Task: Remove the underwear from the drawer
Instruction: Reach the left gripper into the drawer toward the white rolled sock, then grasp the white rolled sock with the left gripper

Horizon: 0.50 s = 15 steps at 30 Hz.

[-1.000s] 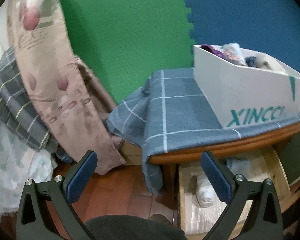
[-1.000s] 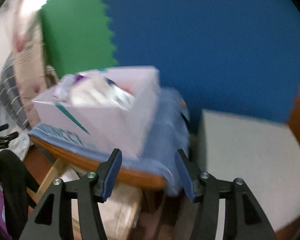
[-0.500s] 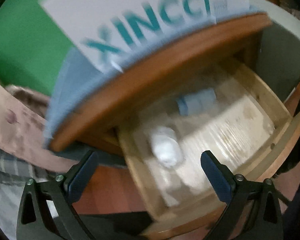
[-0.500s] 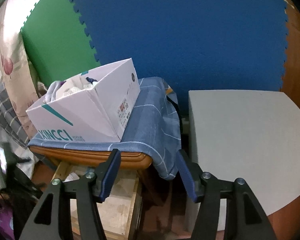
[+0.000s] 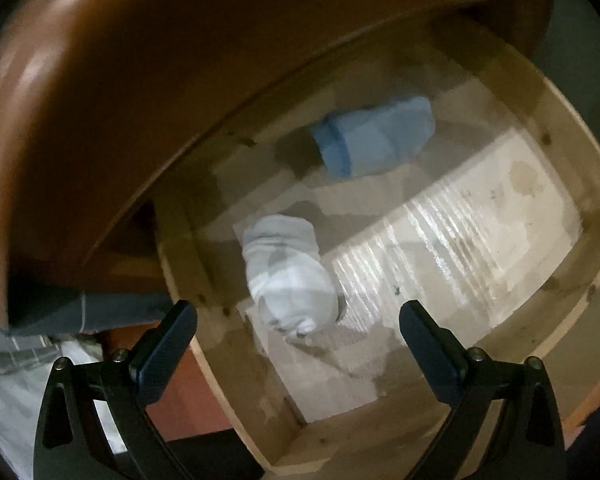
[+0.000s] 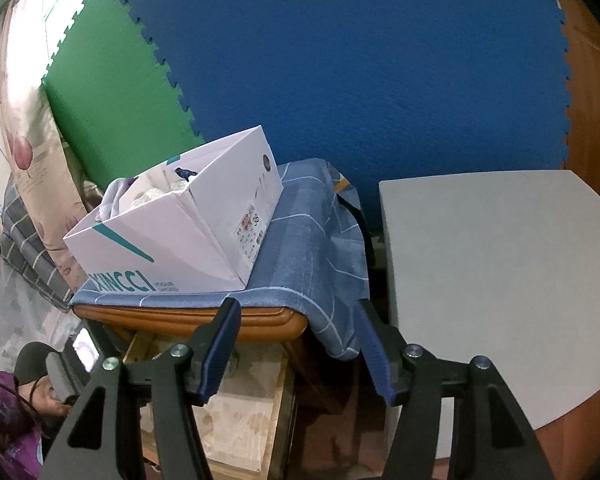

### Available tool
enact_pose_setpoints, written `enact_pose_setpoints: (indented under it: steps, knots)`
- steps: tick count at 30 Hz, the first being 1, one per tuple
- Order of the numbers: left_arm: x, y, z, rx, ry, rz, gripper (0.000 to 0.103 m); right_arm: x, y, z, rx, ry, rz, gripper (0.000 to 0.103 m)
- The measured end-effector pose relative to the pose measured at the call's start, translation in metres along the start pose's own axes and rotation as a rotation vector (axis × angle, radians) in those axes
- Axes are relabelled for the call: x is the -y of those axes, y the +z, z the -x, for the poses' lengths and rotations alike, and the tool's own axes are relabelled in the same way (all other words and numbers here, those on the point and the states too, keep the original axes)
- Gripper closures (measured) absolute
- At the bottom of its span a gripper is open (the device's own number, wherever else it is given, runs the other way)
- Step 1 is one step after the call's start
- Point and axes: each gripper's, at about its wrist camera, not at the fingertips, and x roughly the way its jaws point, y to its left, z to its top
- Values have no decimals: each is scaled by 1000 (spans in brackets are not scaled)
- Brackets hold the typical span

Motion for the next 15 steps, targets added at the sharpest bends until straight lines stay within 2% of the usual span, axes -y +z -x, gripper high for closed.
enact_pose_setpoints:
  steps: [3, 6, 15]
  knots:
    - [3, 5, -13, -28, 13, -28, 3, 2, 0, 0, -2, 7, -7, 43]
    - [10, 7, -19, -24, 44, -83, 2, 1, 0, -1, -8, 8, -5, 43]
    - [12, 12, -38, -94, 28, -111, 2, -4, 0, -6, -33, 2, 11, 43]
